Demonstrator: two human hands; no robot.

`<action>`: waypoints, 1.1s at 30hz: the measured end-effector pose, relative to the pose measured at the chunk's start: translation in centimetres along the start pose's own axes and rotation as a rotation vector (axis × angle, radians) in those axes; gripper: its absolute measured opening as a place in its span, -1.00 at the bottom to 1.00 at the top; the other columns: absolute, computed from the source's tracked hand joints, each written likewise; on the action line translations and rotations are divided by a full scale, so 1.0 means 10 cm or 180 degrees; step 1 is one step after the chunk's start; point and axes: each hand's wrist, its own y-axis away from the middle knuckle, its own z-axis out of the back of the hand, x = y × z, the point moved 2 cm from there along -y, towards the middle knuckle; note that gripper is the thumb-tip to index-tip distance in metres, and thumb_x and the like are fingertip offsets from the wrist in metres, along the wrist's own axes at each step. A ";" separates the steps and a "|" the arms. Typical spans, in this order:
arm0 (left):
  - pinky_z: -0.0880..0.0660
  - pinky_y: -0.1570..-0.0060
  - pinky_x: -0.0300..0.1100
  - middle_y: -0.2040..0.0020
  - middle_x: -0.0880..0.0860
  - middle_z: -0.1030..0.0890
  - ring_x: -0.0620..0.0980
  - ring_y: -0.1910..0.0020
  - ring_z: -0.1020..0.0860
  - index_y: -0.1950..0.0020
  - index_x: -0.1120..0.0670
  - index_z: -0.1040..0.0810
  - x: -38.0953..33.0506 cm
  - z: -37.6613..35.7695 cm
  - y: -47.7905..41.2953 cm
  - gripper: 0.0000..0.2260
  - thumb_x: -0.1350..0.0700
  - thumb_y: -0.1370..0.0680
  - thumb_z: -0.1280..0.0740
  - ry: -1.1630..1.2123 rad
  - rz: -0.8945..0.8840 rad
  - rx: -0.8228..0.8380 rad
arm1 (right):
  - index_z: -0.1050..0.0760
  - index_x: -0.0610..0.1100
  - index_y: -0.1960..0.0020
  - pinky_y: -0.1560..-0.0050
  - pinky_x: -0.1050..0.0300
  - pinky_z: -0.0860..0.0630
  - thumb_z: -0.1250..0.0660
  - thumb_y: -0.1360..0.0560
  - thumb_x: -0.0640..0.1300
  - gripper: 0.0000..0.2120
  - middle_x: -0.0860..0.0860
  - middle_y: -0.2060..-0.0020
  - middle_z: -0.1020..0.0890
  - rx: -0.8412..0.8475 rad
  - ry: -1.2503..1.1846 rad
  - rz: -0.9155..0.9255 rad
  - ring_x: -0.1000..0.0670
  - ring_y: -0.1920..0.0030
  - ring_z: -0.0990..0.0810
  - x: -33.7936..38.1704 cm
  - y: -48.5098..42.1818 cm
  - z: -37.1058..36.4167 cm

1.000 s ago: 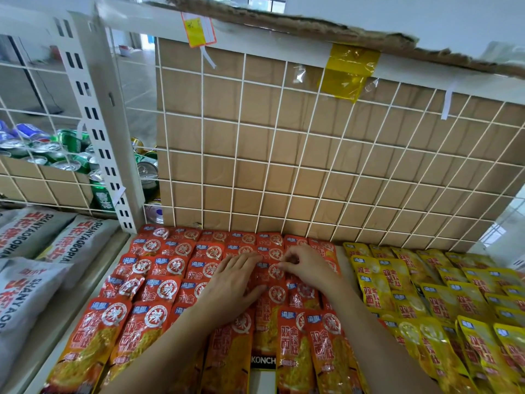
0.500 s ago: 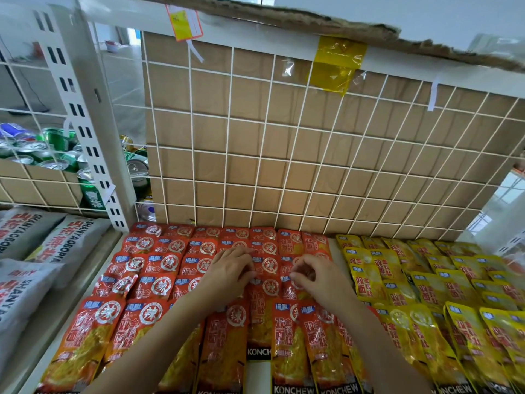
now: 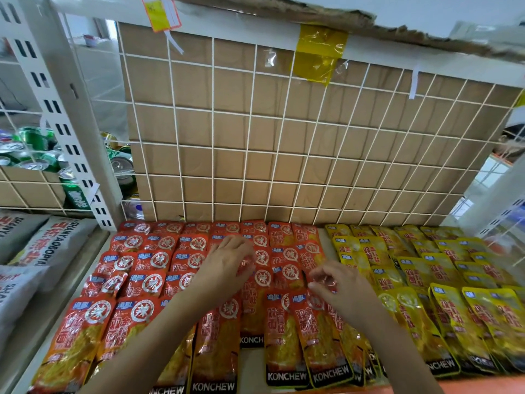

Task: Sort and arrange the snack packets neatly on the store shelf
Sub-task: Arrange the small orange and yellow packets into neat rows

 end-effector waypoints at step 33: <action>-0.42 0.08 -0.40 0.08 -0.16 -0.54 -0.20 0.07 -0.49 0.00 0.02 -0.58 -0.19 -0.09 0.24 -0.92 0.13 -0.52 -0.34 0.0659 0.0048 0.0429 | -0.25 0.06 -0.42 -0.25 0.32 0.02 0.42 -0.25 0.52 -0.02 0.18 -0.30 -0.33 -0.0030 0.0491 0.0201 0.18 -0.35 -0.22 0.04 0.32 -0.43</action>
